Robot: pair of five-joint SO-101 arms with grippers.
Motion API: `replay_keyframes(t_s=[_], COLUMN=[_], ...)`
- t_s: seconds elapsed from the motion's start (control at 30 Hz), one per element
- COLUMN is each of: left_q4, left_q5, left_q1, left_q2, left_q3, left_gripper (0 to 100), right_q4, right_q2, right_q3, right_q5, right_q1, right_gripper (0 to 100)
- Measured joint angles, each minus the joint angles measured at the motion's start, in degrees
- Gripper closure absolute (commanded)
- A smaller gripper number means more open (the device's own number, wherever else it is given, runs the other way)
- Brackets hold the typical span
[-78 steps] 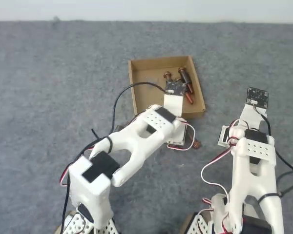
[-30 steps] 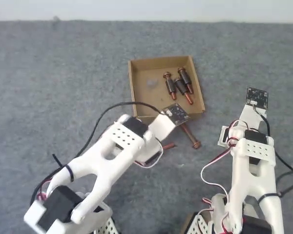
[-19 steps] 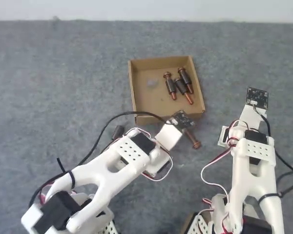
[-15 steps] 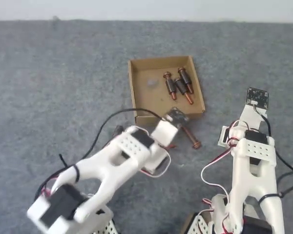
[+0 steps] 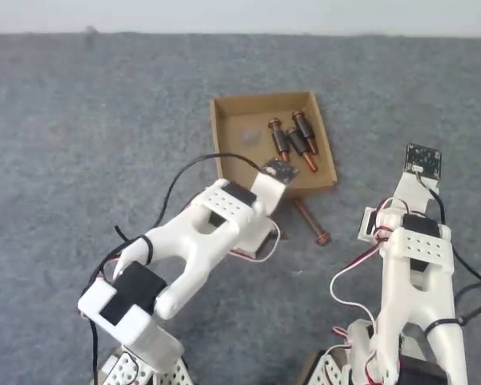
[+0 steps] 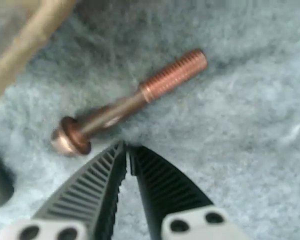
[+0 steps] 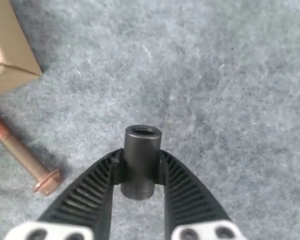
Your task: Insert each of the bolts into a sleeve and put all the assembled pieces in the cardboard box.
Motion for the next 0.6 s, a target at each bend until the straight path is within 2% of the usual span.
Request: replay_keyframes(t_s=[0.07, 0.17, 0.3, 0.43, 0.6], left_q4=[-0.53, -1.93, -3.34, -9.76, -17.23], left_q5=[0.70, 6.33, 10.64, 12.22, 19.60], left_q1=[-1.58, -4.13, -4.40, -3.25, -3.43], left_q2=[0.09, 0.09, -0.44, -8.26, -19.60], left_q3=[-1.05, -2.02, -1.93, 4.84, 16.26], left_gripper=[99, 99, 99, 99, 99], right_q4=[0.00, 0.00, 0.00, 0.00, 0.00], right_q2=[0.00, 0.00, 0.00, 0.00, 0.00], right_q3=[0.00, 0.00, 0.00, 0.00, 0.00], right_q5=[0.00, 0.00, 0.00, 1.58, 1.93], right_q1=[0.00, 0.00, 0.00, 0.00, 0.00], right_gripper=[99.1, 99.1, 99.1, 99.1, 99.1])
